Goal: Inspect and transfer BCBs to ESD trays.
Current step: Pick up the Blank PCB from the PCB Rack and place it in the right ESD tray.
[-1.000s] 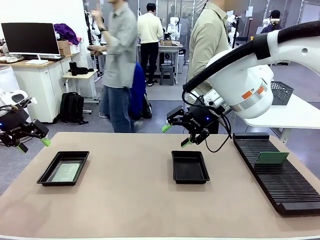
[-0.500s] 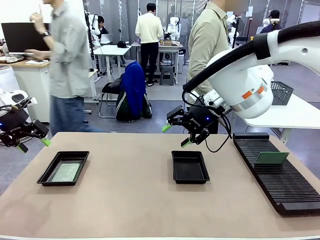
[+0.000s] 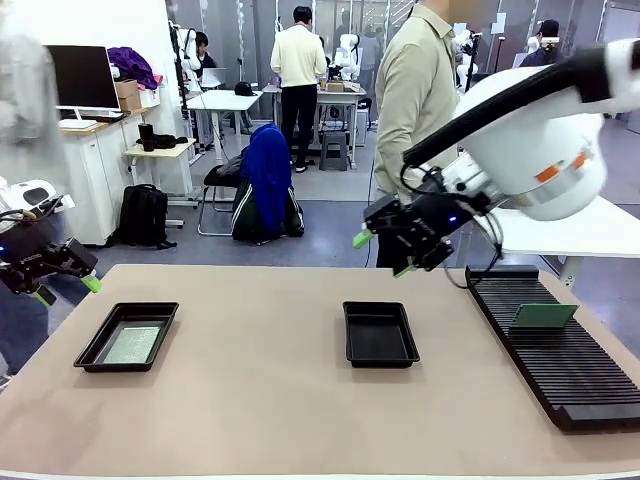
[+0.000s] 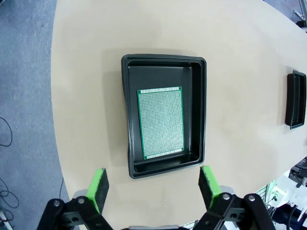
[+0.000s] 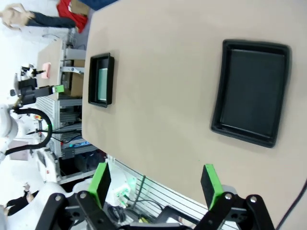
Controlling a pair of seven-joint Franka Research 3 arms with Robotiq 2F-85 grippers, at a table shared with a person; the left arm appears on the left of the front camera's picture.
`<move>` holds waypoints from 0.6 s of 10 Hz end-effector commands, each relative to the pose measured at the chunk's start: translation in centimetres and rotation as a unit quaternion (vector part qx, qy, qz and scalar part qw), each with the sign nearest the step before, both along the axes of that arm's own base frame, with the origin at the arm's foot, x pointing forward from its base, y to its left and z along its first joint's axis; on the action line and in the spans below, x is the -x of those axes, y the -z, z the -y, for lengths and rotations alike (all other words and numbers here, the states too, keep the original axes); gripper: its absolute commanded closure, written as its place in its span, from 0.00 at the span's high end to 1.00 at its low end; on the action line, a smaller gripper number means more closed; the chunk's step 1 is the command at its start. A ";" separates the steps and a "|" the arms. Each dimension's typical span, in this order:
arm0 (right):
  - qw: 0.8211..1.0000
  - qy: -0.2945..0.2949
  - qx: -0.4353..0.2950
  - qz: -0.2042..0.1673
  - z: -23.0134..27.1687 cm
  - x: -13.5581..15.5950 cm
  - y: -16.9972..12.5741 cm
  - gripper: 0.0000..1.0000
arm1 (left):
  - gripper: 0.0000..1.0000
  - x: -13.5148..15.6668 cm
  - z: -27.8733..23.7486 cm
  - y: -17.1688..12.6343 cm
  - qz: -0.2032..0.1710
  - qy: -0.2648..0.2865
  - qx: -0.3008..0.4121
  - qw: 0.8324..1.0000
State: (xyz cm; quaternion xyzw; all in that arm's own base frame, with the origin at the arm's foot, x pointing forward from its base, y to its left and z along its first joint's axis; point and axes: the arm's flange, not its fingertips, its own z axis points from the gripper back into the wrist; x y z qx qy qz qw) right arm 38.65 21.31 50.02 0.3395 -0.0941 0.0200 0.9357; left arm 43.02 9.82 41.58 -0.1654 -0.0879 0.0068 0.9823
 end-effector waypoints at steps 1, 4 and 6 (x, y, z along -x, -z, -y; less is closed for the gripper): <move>0.999 -0.006 0.044 0.014 3.0 1.3 -2.6 1.00 | 1.00 -0.1 -0.1 0.1 0.005 -0.001 0.001 1.000; 0.992 -0.048 0.108 0.043 8.1 1.6 -7.1 1.00 | 1.00 -0.1 -0.1 0.1 0.005 -0.001 0.001 1.000; 0.984 -0.078 0.150 0.057 11.7 1.3 -9.9 1.00 | 1.00 -0.1 -0.1 0.1 0.005 -0.001 0.001 1.000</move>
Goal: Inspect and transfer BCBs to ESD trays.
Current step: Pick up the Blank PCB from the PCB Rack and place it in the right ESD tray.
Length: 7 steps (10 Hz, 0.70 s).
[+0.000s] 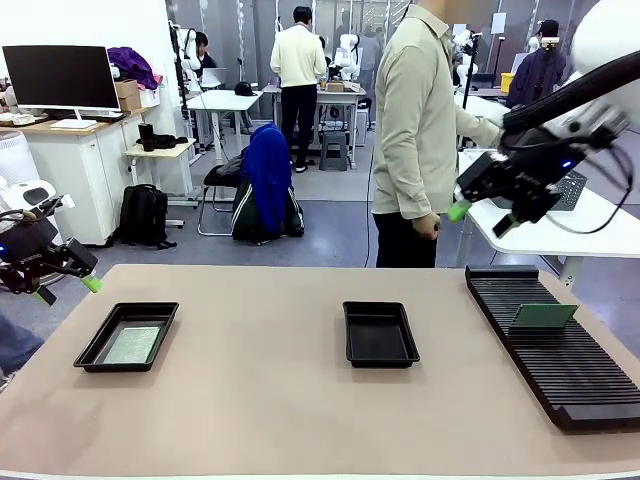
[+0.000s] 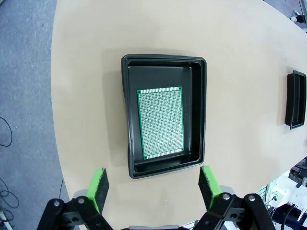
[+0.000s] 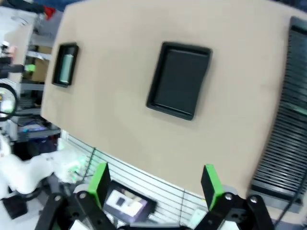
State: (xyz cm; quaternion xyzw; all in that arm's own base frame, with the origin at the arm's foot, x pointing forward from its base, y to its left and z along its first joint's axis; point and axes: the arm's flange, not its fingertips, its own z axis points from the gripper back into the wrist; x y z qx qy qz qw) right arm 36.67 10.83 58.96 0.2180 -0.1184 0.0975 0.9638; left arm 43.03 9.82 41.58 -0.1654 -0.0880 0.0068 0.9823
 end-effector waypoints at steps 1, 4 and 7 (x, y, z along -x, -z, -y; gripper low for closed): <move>0.998 -0.037 0.045 0.015 3.0 -0.7 -2.1 1.00 | 1.00 -0.1 -0.1 0.1 0.005 -0.001 0.001 1.000; 0.988 -0.100 0.110 0.051 7.5 -0.9 -5.4 1.00 | 1.00 -0.1 -0.1 0.1 0.005 -0.001 0.001 1.000; 0.963 -0.201 0.162 0.082 9.8 -1.2 -7.3 1.00 | 1.00 -0.1 -0.1 0.1 0.005 -0.001 0.001 1.000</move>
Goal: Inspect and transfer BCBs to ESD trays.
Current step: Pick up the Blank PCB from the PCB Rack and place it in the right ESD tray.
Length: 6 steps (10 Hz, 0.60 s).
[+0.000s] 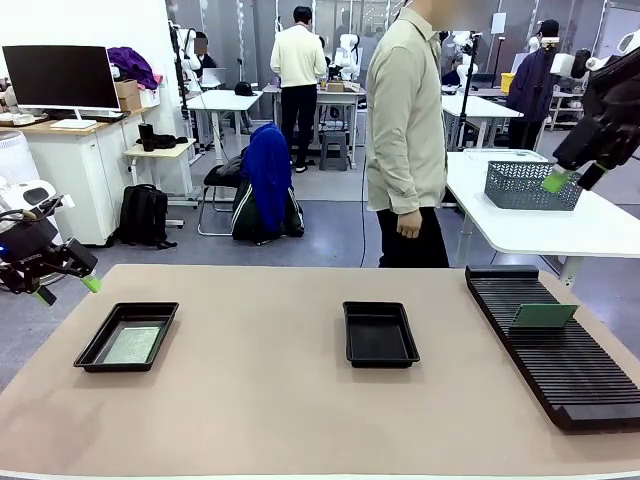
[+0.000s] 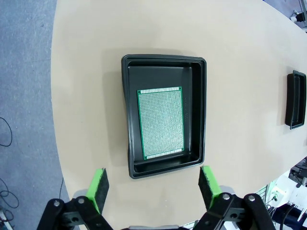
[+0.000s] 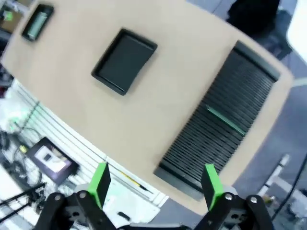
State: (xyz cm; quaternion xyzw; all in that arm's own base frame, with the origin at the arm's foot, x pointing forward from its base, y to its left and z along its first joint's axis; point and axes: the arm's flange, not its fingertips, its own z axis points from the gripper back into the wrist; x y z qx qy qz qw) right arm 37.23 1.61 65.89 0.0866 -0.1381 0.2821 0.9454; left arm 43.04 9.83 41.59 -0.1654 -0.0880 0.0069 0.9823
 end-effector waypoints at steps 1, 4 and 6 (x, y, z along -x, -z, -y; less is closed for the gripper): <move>0.995 -0.082 0.047 0.016 1.1 -0.8 -0.8 1.00 | 1.00 -0.1 -0.1 0.1 0.005 -0.001 0.001 1.000; 0.974 -0.202 0.100 0.021 1.9 -1.4 -1.4 1.00 | 1.00 -0.1 -0.1 0.1 0.005 -0.001 0.001 1.000; 0.953 -0.280 0.113 0.023 2.2 -1.8 -1.5 1.00 | 1.00 -0.1 -0.1 0.1 0.005 -0.001 0.001 1.000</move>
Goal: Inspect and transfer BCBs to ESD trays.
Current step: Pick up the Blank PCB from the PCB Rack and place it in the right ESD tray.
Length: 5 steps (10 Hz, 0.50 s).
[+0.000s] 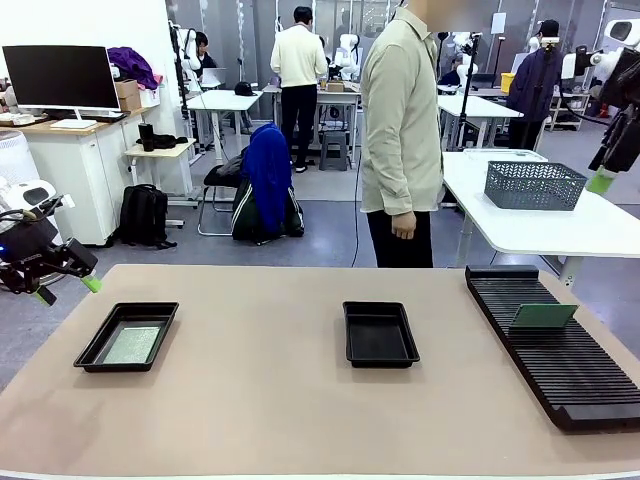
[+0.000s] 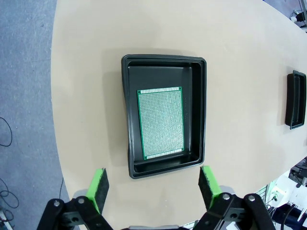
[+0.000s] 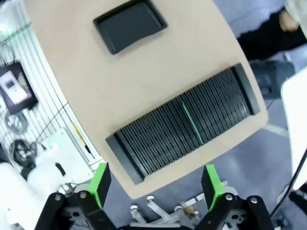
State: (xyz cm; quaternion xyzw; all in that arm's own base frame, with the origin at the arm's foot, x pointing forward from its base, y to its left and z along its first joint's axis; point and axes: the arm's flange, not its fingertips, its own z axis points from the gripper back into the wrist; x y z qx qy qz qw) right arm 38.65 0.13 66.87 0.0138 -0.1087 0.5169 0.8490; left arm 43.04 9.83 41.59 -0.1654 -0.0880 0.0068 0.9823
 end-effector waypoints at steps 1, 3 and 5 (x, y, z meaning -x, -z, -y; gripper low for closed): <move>0.996 -0.083 0.022 -0.007 0.9 -0.4 -0.6 1.00 | 1.00 -0.1 -0.1 0.1 0.005 -0.001 0.001 1.000; 0.989 -0.141 0.036 -0.014 1.5 -0.5 -0.7 1.00 | 1.00 -0.1 -0.1 0.1 0.005 -0.001 0.001 1.000; 0.980 -0.190 0.057 -0.001 2.2 -0.5 -0.5 1.00 | 1.00 -0.1 -0.1 0.1 0.005 -0.001 0.001 1.000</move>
